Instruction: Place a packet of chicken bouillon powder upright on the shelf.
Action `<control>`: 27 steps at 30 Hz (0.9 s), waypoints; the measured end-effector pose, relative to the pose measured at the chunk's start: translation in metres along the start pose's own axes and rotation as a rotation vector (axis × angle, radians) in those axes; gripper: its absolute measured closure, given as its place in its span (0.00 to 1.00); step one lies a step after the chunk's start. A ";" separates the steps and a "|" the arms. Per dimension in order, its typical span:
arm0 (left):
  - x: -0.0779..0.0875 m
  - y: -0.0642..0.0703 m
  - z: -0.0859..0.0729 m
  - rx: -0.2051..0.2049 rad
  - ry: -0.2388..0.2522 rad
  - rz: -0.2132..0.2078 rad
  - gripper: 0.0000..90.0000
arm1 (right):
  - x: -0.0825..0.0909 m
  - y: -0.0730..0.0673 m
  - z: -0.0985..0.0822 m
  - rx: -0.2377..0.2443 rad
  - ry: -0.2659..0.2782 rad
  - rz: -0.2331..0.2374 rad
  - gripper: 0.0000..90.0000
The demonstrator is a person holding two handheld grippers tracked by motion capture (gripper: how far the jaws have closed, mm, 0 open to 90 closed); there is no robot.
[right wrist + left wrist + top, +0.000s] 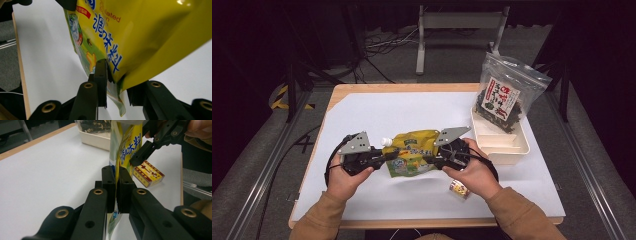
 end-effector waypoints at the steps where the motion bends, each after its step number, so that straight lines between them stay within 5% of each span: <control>1: 0.000 0.000 0.000 0.000 0.000 0.001 0.96 | 0.000 0.000 0.000 0.010 -0.002 -0.001 0.82; 9: -0.001 0.000 0.002 0.004 0.016 0.004 0.96 | 0.005 -0.004 0.003 0.035 -0.021 0.005 0.94; 13: -0.001 0.001 0.006 0.013 0.048 0.001 0.95 | 0.008 -0.004 0.003 0.007 -0.013 0.006 0.96; 20: 0.001 -0.001 0.009 0.032 0.083 0.028 0.73 | 0.017 -0.001 0.003 -0.014 0.011 -0.005 0.97; 27: 0.003 -0.002 0.010 0.036 0.100 0.036 0.66 | 0.039 0.010 0.001 -0.035 0.029 -0.051 0.97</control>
Point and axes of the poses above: each handheld gripper's, and its own axes: x roughly backward along the jaws, z roughly out of its top, y roughly to its right, the point moved 7 cm from there along -x, roughly forward along the jaws, and after that the axes turned 3 degrees about -y, right-handed, at the moved point
